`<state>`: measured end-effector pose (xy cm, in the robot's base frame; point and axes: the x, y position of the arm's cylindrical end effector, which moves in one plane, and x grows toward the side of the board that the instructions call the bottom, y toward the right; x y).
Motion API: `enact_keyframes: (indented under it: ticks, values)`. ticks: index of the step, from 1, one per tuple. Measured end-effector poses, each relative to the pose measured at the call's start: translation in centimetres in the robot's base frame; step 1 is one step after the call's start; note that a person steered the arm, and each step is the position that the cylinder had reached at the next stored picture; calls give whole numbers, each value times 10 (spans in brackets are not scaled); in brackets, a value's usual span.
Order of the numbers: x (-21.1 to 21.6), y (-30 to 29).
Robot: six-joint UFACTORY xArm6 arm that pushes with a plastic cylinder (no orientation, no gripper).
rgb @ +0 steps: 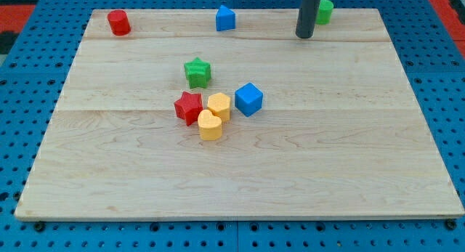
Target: Move the yellow heart to the center left
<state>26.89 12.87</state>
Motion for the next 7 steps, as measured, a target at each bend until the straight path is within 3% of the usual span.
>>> enact_keyframes:
  ticks: [4,5,7]
  values:
    - [3,1]
    - [20,12]
    - [125,-6]
